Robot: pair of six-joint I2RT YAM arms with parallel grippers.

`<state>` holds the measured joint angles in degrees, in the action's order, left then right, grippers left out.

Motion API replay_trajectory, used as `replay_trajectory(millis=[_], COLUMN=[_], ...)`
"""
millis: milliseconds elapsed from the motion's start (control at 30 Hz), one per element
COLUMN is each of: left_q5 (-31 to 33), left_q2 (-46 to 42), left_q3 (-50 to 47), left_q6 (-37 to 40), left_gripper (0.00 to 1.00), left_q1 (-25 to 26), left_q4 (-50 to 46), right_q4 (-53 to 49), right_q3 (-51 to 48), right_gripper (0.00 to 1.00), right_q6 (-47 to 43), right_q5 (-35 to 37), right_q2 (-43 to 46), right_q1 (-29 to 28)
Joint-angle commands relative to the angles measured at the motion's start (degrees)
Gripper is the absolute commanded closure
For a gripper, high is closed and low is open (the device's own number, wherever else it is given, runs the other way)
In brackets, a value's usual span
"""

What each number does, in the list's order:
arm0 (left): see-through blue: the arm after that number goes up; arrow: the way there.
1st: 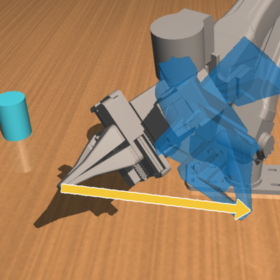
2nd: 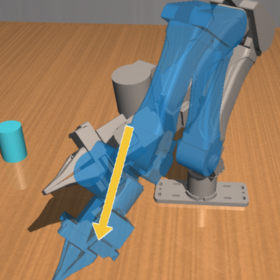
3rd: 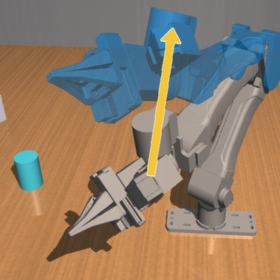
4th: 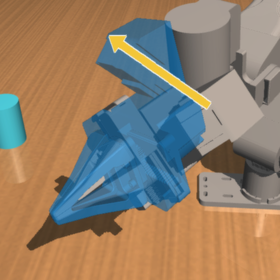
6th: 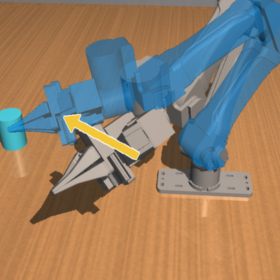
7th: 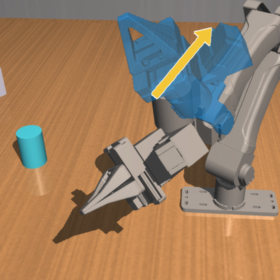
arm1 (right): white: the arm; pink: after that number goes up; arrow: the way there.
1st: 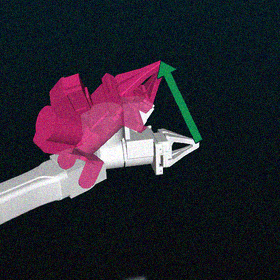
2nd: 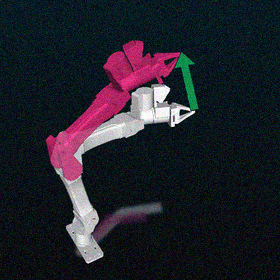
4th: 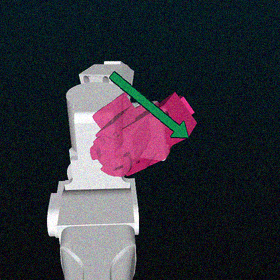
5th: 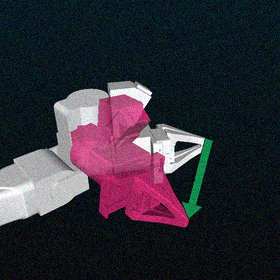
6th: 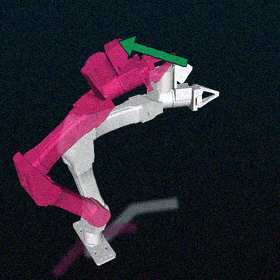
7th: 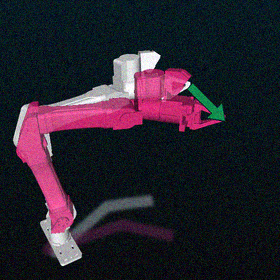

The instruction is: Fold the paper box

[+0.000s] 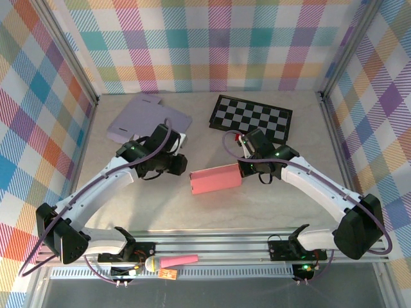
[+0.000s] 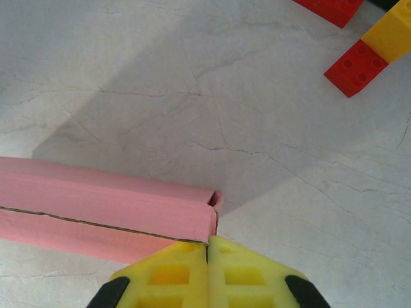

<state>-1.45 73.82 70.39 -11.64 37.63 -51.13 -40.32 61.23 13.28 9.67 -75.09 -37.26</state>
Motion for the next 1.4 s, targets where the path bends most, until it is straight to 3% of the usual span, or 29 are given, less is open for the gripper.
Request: replay_trajectory(millis=[0,233,500,1367], left_q5=[-4.6,-6.6,-2.0,0.1], left_q2=[-0.3,2.2,5.3,9.8], left_q3=[0.6,1.5,2.3,4.0], left_q6=[-4.1,-4.1,-3.7,-2.7], left_gripper=[0.77,0.71,0.71,0.91], left_q1=[0.2,1.7,3.6,4.4], left_q4=[-7.5,-5.2,-3.4,-1.8], right_q4=[-2.3,-2.8,-2.5,-2.2], right_q3=[1.9,2.5,2.3,2.1], right_gripper=[1.00,1.00,1.00,1.00], right_q6=[1.2,1.2,1.4,1.4], right_q5=[0.7,0.7,0.6,0.5], right_q2=[-0.8,-1.1,-1.3,-1.6], right_q1=[-0.5,-0.6,-0.6,-0.6])
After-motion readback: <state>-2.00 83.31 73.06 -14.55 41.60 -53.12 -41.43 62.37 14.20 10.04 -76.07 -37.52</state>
